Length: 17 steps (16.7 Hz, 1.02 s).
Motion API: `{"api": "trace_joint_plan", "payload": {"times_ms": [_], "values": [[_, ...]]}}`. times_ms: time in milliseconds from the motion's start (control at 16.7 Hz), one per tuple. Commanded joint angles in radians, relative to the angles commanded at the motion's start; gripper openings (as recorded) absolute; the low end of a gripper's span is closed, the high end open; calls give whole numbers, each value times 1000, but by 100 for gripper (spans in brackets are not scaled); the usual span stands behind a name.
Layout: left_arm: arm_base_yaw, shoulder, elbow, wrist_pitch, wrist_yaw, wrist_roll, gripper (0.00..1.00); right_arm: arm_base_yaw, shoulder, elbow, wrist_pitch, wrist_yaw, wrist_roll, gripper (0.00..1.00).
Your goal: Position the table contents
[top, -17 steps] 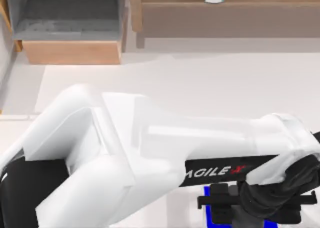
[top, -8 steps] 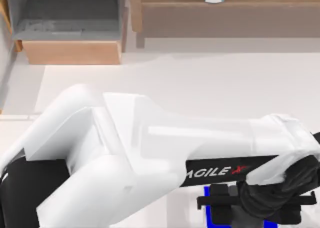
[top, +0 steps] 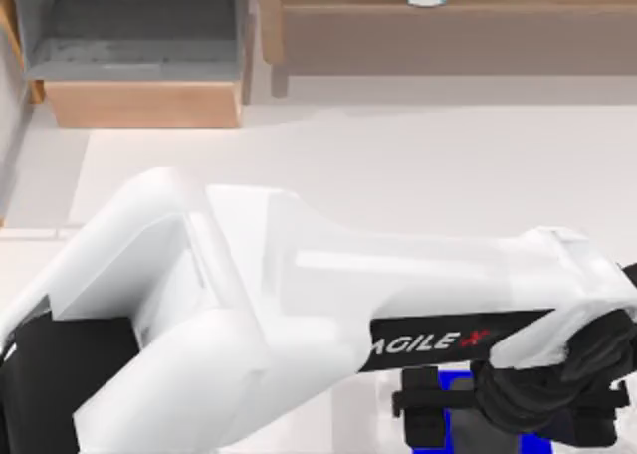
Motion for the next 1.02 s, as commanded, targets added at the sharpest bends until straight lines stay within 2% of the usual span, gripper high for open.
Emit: {"api": "trace_joint_plan", "payload": {"times_ms": [420,600,780,1020], "values": [[0,-1,0,0,0,0,100,0,0,0,0,0,0,100],[36,-32,-24,51,12,54,100,0,0,0,0,0,0,100],[132,-95,-101,185,46,197,100,0,0,0,0,0,0,100],[328,-206,-274,466,126,491,100,0,0,0,0,0,0,100]]}}
